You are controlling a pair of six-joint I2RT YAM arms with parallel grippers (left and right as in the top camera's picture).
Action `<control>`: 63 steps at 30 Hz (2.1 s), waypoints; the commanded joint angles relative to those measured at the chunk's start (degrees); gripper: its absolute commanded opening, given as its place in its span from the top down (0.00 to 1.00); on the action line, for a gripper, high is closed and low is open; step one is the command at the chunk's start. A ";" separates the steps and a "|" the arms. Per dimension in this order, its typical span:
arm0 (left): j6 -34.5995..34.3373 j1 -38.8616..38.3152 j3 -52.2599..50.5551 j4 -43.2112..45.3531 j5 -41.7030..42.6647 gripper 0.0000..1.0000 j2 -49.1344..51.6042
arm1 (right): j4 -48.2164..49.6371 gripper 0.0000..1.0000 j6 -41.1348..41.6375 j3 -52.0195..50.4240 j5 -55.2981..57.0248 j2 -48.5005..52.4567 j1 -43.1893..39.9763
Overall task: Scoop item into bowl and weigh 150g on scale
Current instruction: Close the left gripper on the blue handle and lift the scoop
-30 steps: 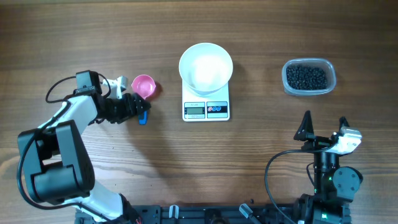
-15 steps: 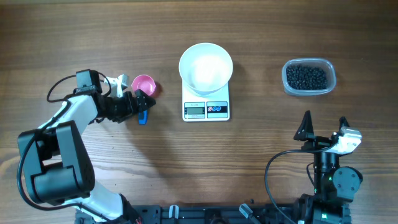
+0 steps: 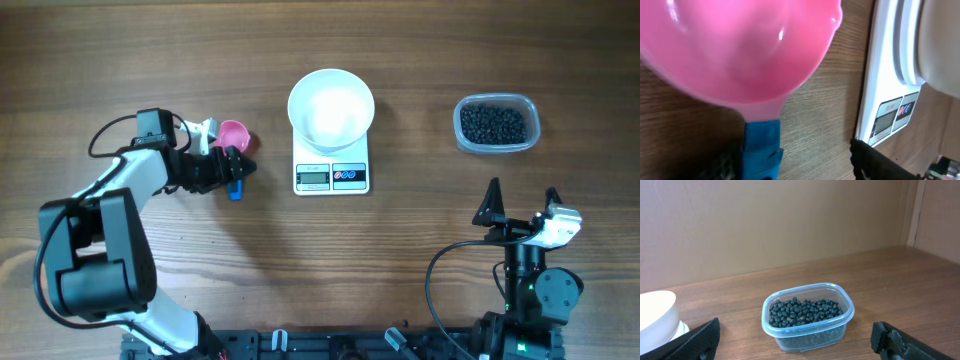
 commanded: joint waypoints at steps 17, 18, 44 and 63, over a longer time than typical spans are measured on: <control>0.02 -0.76 -2.01 -0.90 -3.98 0.62 3.39 | 0.15 0.00 -0.04 -0.04 0.74 0.11 0.24; 0.02 -0.76 -2.01 -0.90 -3.98 0.63 3.39 | 0.15 0.00 -0.02 -0.04 0.74 0.11 0.24; -0.39 -0.76 -2.01 -0.87 -2.01 0.81 0.55 | 0.15 0.00 -0.02 -0.04 0.74 0.11 0.24; -0.44 1.09 -1.95 -0.90 12.48 0.96 0.42 | 0.15 0.00 -0.02 -0.04 0.74 0.09 0.24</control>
